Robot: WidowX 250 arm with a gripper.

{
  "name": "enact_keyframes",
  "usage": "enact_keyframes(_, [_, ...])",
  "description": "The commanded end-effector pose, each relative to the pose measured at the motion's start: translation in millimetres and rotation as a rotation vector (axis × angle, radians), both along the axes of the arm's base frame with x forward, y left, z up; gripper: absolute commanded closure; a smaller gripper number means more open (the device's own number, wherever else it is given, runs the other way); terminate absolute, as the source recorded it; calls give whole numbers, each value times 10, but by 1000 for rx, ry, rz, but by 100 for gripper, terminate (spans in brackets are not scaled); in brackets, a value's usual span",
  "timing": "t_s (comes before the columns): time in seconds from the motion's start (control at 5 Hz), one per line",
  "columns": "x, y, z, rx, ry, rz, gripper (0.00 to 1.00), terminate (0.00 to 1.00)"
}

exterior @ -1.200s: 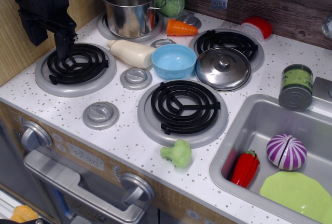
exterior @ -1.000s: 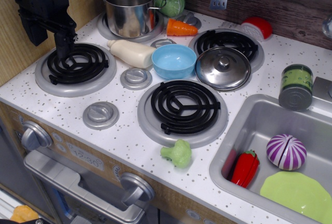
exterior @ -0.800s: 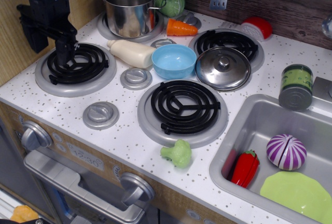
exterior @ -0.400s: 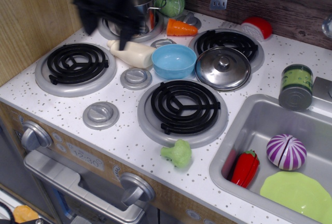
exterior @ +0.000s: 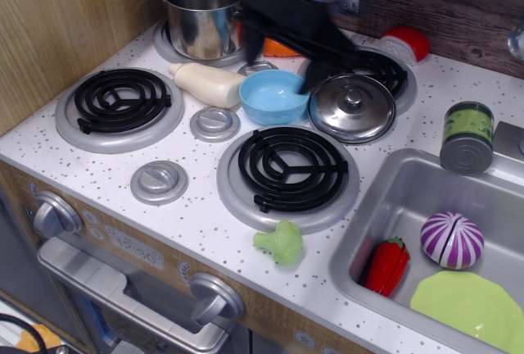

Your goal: Put lid on pot or pan

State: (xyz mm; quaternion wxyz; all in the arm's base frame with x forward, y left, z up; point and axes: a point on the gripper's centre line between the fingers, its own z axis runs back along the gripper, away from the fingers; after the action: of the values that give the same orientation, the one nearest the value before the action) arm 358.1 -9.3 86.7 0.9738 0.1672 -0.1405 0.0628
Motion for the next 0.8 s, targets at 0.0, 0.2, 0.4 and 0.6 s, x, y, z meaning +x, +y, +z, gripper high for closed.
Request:
enact_keyframes(0.0, [403,-342,-95,10,-109,-4,0,0])
enact_keyframes(0.2, [583,-338,-176,-60,-135,-36,0,0])
enact_keyframes(0.4, [648,-292,-236,-82,-146,-68,0,0])
enact_keyframes(0.6, [676,-217,-347,-104,-161,-94,0,0])
